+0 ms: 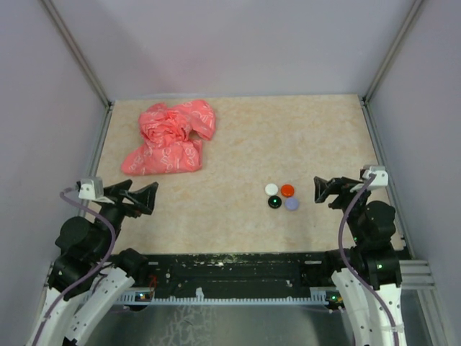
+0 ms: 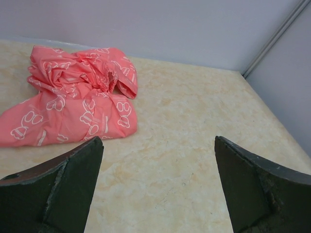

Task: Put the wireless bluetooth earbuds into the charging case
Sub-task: Reset both arms

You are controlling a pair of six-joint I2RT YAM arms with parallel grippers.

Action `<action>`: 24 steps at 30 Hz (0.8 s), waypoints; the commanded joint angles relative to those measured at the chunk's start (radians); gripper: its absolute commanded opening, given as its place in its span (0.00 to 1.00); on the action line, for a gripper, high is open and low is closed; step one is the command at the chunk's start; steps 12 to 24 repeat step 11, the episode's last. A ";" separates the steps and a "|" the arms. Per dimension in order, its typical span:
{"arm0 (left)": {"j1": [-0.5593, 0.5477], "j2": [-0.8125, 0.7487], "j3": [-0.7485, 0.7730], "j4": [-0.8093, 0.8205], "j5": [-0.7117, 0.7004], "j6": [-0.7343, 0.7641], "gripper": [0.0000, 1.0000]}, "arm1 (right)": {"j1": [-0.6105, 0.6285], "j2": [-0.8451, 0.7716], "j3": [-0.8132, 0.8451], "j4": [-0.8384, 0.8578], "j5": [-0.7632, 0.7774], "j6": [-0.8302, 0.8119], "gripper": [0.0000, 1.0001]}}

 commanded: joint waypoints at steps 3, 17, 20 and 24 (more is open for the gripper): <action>0.006 0.015 -0.011 0.041 0.017 0.049 1.00 | 0.004 -0.012 -0.013 0.041 0.020 -0.022 0.85; 0.007 0.021 -0.032 0.065 0.037 0.069 1.00 | 0.005 -0.009 -0.023 0.044 0.016 -0.013 0.85; 0.007 0.021 -0.032 0.065 0.037 0.069 1.00 | 0.005 -0.009 -0.023 0.044 0.016 -0.013 0.85; 0.007 0.021 -0.032 0.065 0.037 0.069 1.00 | 0.005 -0.009 -0.023 0.044 0.016 -0.013 0.85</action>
